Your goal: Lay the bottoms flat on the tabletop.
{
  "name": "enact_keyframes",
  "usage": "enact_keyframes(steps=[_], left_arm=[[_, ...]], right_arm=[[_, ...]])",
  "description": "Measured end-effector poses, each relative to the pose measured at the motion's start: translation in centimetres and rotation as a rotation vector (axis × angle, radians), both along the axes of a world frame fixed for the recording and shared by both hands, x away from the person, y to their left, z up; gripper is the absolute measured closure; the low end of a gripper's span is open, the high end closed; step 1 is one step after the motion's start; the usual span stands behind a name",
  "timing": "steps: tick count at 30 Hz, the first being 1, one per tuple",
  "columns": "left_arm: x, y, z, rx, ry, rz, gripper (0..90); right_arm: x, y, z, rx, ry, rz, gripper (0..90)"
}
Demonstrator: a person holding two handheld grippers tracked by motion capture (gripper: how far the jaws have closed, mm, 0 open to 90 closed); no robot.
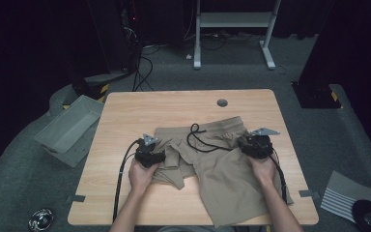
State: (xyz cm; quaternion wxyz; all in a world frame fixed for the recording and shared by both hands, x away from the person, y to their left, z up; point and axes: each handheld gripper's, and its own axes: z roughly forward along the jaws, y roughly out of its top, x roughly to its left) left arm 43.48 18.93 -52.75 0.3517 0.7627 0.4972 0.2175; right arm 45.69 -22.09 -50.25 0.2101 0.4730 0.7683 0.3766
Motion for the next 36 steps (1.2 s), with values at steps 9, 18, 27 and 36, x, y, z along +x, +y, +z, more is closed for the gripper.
enact_keyframes(steps=[9, 18, 27, 36], left_arm=[[0.0, 0.0, 0.0, 0.003, -0.002, 0.0, 37.0], [0.0, 0.0, 0.0, 0.005, -0.004, 0.002, 36.9], [-1.6, 1.0, 0.4, 0.007, 0.053, -0.039, 37.8], [-0.6, -0.3, 2.7, -0.025, -0.018, -0.055, 38.5]], right_arm=[[-1.5, 0.6, -1.3, -0.162, 0.004, 0.106, 79.6], [-1.5, 0.0, -0.6, -0.147, -0.019, 0.075, 66.0], [-3.9, 1.0, -1.1, -0.167, 0.062, 0.168, 59.5], [-3.3, 2.4, 1.2, -0.118, -0.039, 0.179, 54.1]])
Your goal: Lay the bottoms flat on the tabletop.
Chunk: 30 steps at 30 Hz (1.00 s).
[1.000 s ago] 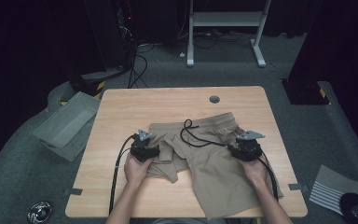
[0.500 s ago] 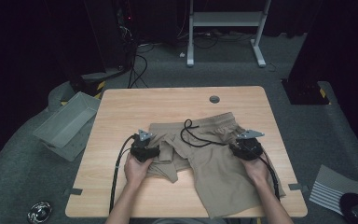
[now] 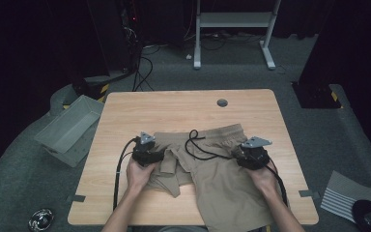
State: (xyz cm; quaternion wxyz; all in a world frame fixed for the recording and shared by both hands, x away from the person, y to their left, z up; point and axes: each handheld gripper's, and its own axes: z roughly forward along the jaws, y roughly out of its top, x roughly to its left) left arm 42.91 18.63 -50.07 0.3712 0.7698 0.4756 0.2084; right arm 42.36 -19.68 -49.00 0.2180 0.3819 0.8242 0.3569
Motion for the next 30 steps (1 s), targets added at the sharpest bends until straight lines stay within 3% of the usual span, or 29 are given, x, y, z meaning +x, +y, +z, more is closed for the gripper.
enact_keyframes(steps=[2, 4, 6, 8, 10, 12, 15, 18, 19, 20, 22, 24, 26, 28, 30], left_arm=[[0.5, -0.7, -0.3, 0.008, 0.006, -0.012, 38.5], [0.7, -1.1, -1.0, 0.02, 0.02, -0.013, 38.7], [1.0, -1.2, -1.6, 0.032, 0.039, -0.013, 38.6], [1.2, -1.3, -2.1, 0.047, 0.042, -0.018, 37.9], [1.1, -1.2, -2.4, 0.041, 0.032, -0.018, 37.1], [0.9, -1.2, -2.5, 0.037, 0.02, -0.014, 36.9], [0.6, -1.0, -2.7, 0.031, 0.011, -0.005, 36.6], [0.4, -0.7, -2.7, 0.017, 0.022, -0.003, 36.1], [0.4, -0.6, -2.7, 0.012, 0.024, -0.003, 35.9], [0.3, -0.5, -2.7, 0.014, 0.023, -0.002, 35.6], [0.1, -0.5, -2.7, 0.019, 0.02, 0.001, 34.9], [0.0, -0.5, -2.7, 0.023, 0.017, 0.006, 34.4], [0.1, -0.5, -2.7, 0.021, 0.018, 0.009, 34.0], [0.1, -0.5, -2.7, 0.021, 0.019, 0.009, 33.9], [0.0, -0.5, -2.7, 0.021, 0.018, 0.009, 33.9]], right_arm=[[1.3, 0.5, -0.2, 0.017, 0.009, -0.01, 61.6], [2.9, 0.7, -0.7, -0.02, 0.002, -0.035, 73.7], [4.4, 0.4, -1.5, -0.028, 0.03, -0.072, 79.3], [5.7, -0.2, -2.3, -0.023, 0.068, -0.111, 78.0], [6.1, -0.8, -2.4, 0.018, 0.076, -0.136, 66.9], [5.6, -1.0, -2.1, 0.022, 0.062, -0.146, 56.7], [4.0, -1.5, -1.2, 0.006, 0.03, -0.12, 50.6], [2.5, -2.5, -2.0, -0.09, 0.069, -0.112, 48.6], [2.0, -3.1, -2.4, -0.084, 0.085, -0.114, 48.4], [1.4, -3.9, -2.7, -0.037, 0.092, -0.111, 48.1], [0.2, -4.8, -2.9, -0.001, 0.103, -0.112, 47.5], [-0.8, -5.0, -2.9, -0.001, 0.101, -0.099, 47.5], [-1.5, -4.5, -2.6, -0.04, 0.101, -0.065, 47.6], [-1.8, -3.8, -2.2, -0.074, 0.065, -0.039, 47.7], [-1.4, -3.6, -1.6, -0.039, 0.035, -0.044, 48.2]])
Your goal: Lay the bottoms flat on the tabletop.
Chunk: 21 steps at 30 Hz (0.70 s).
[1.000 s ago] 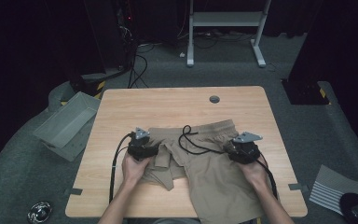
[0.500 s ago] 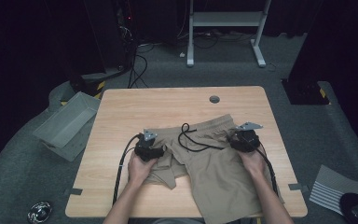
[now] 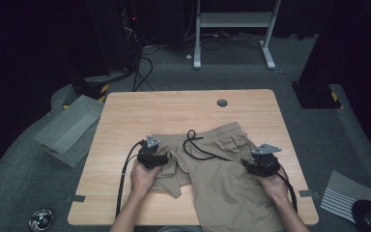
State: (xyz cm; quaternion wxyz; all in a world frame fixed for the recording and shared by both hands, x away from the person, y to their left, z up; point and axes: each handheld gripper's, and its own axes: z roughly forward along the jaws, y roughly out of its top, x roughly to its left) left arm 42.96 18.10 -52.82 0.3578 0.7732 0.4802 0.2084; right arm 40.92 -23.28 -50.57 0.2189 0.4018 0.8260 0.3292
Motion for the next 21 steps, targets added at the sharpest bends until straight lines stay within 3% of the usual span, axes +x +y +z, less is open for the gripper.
enact_keyframes(steps=[2, 5, 7, 8, 10, 14, 16, 18, 21], left_arm=[[0.0, 0.0, 0.0, 0.001, -0.001, 0.0, 34.0], [0.0, 0.0, 0.0, -0.003, 0.002, 0.0, 34.0], [0.0, 0.1, 0.0, -0.001, 0.001, 0.003, 33.9], [-0.1, 0.2, 0.0, -0.003, 0.004, 0.009, 33.9], [-0.2, 0.4, 0.0, -0.003, 0.002, 0.02, 33.9], [-0.3, 0.5, 0.0, -0.002, 0.001, 0.027, 33.7], [-0.3, 0.5, 0.0, -0.002, 0.002, 0.029, 33.5], [-0.3, 0.5, 0.0, -0.002, 0.002, 0.029, 33.4], [-0.3, 0.5, 0.0, -0.002, 0.001, 0.028, 33.4]], right_arm=[[1.1, 0.0, 0.2, 0.012, -0.01, -0.038, 49.6], [3.4, -0.2, -0.7, -0.05, 0.039, -0.096, 56.8], [4.0, -1.0, -1.0, 0.005, 0.056, -0.095, 76.1], [4.0, -1.3, -1.0, -0.003, 0.057, -0.097, 84.8], [3.4, -1.5, -0.9, -0.075, 0.032, -0.086, 88.5], [1.7, -2.4, -0.7, -0.102, 0.039, -0.081, 87.1], [1.1, -2.4, -0.6, -0.114, 0.035, -0.08, 73.3], [0.9, -2.0, -0.4, -0.098, 0.001, -0.084, 60.9], [1.8, -0.8, 0.3, -0.063, -0.059, -0.089, 53.1]])
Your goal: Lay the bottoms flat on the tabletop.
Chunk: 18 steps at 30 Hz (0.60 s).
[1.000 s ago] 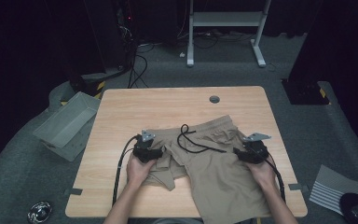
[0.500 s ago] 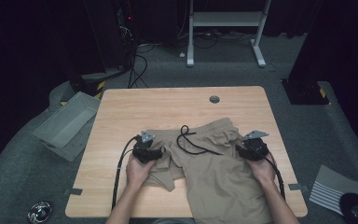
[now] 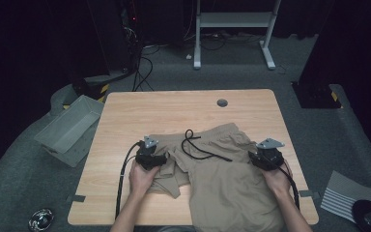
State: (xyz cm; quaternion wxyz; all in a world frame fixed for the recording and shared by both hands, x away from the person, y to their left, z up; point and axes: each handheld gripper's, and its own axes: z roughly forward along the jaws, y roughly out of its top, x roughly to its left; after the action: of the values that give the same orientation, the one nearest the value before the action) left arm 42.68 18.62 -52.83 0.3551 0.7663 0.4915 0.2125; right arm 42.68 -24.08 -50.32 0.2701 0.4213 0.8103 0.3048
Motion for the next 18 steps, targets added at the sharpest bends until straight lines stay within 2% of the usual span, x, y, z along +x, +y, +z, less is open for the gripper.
enact_keyframes(steps=[2, 3, 5, 6, 8, 10, 11, 13, 15, 18], left_arm=[[0.0, 0.0, 0.0, 0.0, 0.0, 0.0, 33.4], [0.0, 0.0, 0.0, 0.0, 0.0, 0.0, 33.4], [0.0, 0.0, 0.0, 0.0, 0.0, 0.0, 33.4], [0.0, 0.0, 0.0, 0.0, 0.0, 0.0, 33.4], [0.0, 0.0, 0.0, 0.0, 0.0, 0.0, 33.4], [0.0, 0.0, 0.0, 0.0, 0.0, 0.0, 33.5], [0.0, 0.0, 0.0, 0.0, -0.001, 0.0, 33.5], [0.0, 0.0, 0.0, 0.001, -0.001, 0.0, 33.5], [0.0, 0.0, 0.0, 0.002, -0.001, -0.001, 33.5], [0.0, 0.0, 0.0, 0.002, -0.001, -0.001, 33.5]], right_arm=[[1.2, 0.9, 0.1, 0.036, -0.003, 0.002, 53.0], [2.0, 1.3, 0.0, 0.039, 0.002, -0.002, 56.5], [3.3, 1.8, -0.2, 0.023, 0.016, 0.004, 81.0], [4.0, 1.9, -0.4, 0.015, 0.022, 0.001, 89.7], [5.4, 1.7, -1.1, -0.051, 0.066, -0.036, 90.0], [6.2, 0.6, -1.2, 0.005, 0.089, -0.091, 89.8], [6.3, 0.1, -1.2, 0.01, 0.091, -0.108, 89.2], [5.8, -0.3, -1.0, 0.031, 0.078, -0.122, 73.3], [4.5, -0.3, -0.3, 0.096, 0.029, -0.09, 66.9], [2.5, 1.0, 0.7, 0.149, -0.015, 0.019, 64.2]])
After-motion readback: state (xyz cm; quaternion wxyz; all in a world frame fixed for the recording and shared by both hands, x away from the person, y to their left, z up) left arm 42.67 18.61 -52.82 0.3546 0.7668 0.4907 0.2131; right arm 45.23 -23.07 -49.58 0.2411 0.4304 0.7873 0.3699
